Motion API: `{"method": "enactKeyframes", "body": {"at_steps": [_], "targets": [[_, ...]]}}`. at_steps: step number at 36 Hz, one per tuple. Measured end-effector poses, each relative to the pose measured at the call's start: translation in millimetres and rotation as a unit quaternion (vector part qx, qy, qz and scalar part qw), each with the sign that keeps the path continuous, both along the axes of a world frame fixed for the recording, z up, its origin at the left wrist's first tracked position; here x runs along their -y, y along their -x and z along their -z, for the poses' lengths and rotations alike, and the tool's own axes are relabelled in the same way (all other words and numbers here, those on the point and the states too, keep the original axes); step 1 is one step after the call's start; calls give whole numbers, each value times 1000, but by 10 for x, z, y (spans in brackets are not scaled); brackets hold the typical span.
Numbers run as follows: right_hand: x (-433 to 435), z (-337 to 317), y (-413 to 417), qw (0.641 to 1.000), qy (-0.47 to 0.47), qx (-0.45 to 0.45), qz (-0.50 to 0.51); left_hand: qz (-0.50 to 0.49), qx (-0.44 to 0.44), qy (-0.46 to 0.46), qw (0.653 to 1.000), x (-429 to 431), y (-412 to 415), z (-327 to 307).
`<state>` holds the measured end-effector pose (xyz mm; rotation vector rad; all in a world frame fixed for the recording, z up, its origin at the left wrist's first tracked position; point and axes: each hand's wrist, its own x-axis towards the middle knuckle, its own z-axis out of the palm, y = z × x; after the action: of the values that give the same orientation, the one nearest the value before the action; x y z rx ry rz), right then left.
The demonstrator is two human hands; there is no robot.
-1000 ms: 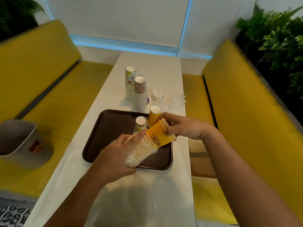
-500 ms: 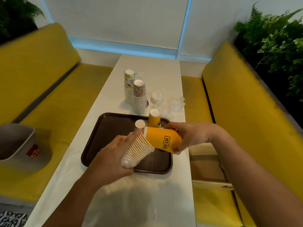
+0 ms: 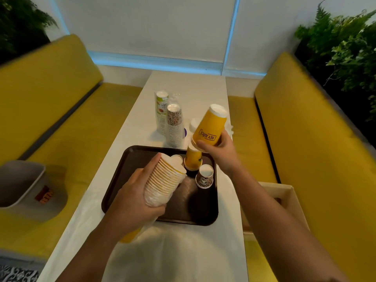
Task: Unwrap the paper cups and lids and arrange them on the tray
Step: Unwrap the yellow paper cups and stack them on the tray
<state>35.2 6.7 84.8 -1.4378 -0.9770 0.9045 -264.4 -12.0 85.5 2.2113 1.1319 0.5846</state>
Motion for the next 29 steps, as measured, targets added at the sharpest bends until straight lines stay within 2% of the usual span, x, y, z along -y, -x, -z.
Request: {"method": "enactKeyframes", "body": {"at_steps": [4,9,15,20,25,29], "targets": [[-240,195,-24,998,-11,37,58,-13,10,13,1000,-37,54,41],[-480,410,-53,993,5,102,53,-24,7,17,1000,-105,75,70],[-586,648,-93,982,87,169,19,-19,9,24,1000,-159,39,97],[-592,735,-127,980,67,184,20,-15,7,24,1000,-174,-10,130],[-618,833,-185,964,49,261,-9,-11,-1,21,1000,-165,-62,158],[-591,840,-216,948,72,310,-22,-7,2,23,1000,-152,-85,167]]}}
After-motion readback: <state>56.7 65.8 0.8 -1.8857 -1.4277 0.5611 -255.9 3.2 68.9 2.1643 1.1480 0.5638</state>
